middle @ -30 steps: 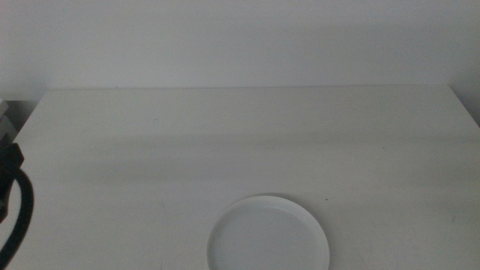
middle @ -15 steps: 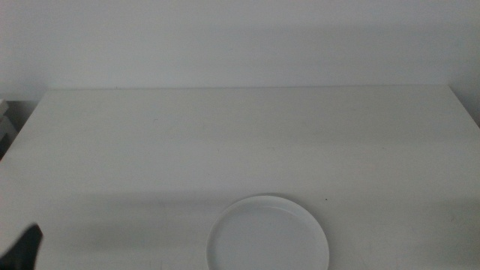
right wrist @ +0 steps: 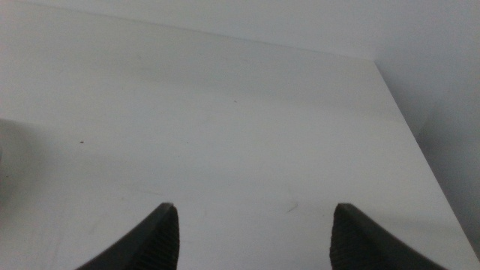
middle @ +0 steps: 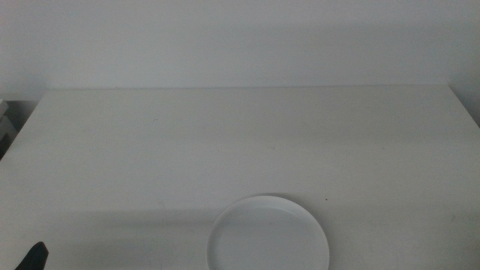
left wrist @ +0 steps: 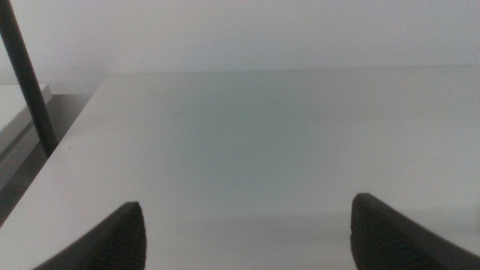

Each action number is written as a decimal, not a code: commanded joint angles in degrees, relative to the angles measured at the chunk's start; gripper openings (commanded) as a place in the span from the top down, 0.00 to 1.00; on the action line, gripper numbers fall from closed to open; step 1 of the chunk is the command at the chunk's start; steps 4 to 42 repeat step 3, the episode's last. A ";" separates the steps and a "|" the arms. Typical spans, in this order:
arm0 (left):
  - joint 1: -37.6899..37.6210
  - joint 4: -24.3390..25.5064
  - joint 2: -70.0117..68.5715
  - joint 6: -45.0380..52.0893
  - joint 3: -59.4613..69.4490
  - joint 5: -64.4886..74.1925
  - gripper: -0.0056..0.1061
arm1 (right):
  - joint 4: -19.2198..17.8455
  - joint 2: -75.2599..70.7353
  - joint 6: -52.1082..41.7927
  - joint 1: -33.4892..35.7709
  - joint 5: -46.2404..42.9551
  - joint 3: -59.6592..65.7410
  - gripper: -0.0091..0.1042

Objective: Stack the three bowls on top of each other.

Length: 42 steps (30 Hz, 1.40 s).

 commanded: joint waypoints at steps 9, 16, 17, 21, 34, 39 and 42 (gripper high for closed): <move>-0.03 -0.41 -0.02 -0.35 -0.20 -3.96 0.02 | -0.46 -1.56 -0.27 0.03 -4.21 -0.32 0.47; -0.03 -0.41 -0.02 -0.35 -0.20 -3.96 0.02 | -0.46 -1.56 -0.27 0.03 -4.21 -0.32 0.47; -0.03 -0.41 -0.02 -0.35 -0.20 -3.96 0.02 | -0.46 -1.56 -0.27 0.03 -4.21 -0.32 0.47; -0.03 -0.41 -0.02 -0.35 -0.20 -3.96 0.02 | -0.46 -1.56 -0.27 0.03 -4.21 -0.32 0.47; -0.03 -0.41 -0.02 -0.35 -0.20 -3.96 0.02 | -0.46 -1.56 -0.27 0.03 -4.21 -0.32 0.47; -0.03 -0.41 -0.02 -0.35 -0.20 -3.96 0.02 | -0.46 -1.56 -0.27 0.03 -4.21 -0.32 0.47; -0.03 -0.41 -0.02 -0.35 -0.20 -3.96 0.02 | -0.46 -1.56 -0.27 0.03 -4.21 -0.32 0.47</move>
